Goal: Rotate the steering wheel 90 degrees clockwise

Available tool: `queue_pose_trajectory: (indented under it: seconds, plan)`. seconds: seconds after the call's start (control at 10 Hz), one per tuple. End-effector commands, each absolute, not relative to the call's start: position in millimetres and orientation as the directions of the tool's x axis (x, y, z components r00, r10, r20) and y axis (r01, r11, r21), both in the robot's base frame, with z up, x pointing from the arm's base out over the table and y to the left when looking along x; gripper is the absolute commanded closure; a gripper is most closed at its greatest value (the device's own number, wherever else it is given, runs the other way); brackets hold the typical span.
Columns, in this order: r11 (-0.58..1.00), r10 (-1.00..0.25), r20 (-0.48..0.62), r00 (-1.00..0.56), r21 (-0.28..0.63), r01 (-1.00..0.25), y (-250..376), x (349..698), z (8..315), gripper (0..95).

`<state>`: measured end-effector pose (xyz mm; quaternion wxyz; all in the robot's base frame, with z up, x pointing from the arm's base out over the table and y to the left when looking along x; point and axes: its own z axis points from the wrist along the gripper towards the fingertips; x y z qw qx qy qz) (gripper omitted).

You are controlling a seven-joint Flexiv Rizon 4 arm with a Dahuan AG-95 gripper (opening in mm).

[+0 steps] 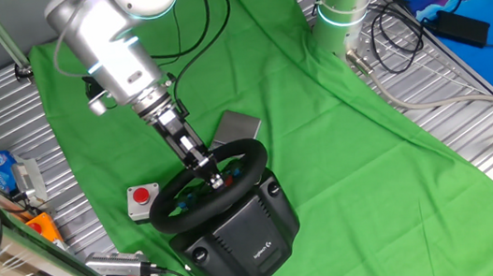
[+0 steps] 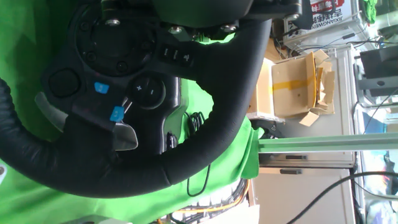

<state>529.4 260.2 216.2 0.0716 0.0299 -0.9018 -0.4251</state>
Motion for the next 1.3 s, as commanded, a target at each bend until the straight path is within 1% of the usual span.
queue_pose_trajectory:
  seconds: [0.1,0.4,0.5,0.7,0.9,1.3]
  plan:
    - [0.640,-0.121,0.124,-0.985,0.768,0.018,259,521,219,95.0]
    - [0.653,-0.137,0.129,-0.982,0.757,0.009,252,513,222,95.0]
    - [0.659,-0.155,0.119,-0.981,0.752,-0.013,249,513,222,95.0]
    - [0.703,-0.223,0.098,-0.970,0.706,-0.090,240,513,221,95.0]
    - [0.710,-0.287,0.098,-0.953,0.690,-0.142,225,514,219,95.0]
    - [0.711,-0.307,0.104,-0.946,0.686,-0.155,217,511,223,95.0]
